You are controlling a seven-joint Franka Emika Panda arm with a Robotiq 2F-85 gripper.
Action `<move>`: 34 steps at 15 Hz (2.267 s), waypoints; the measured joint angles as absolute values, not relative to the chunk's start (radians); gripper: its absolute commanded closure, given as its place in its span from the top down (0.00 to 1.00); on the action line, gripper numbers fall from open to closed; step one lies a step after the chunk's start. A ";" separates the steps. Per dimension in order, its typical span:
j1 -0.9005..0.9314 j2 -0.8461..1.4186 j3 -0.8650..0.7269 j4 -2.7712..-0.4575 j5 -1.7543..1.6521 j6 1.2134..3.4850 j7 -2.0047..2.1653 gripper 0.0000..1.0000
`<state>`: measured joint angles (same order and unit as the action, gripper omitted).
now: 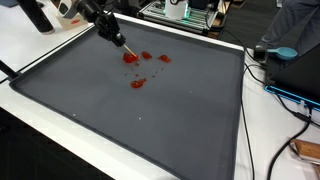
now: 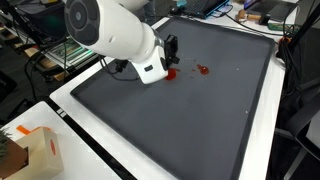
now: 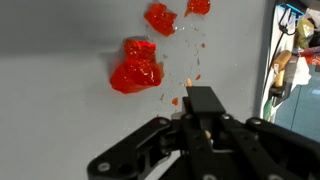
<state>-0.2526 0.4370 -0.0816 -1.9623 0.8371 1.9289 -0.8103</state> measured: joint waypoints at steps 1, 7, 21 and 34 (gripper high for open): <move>-0.253 0.440 -0.081 -1.963 0.837 1.929 -0.809 0.03; -0.252 0.456 -0.078 -1.963 0.837 1.928 -0.802 0.03; -0.239 0.417 -0.076 -1.941 0.824 1.923 -0.643 0.03; -0.118 0.249 -0.075 -1.934 0.412 1.932 -0.158 0.03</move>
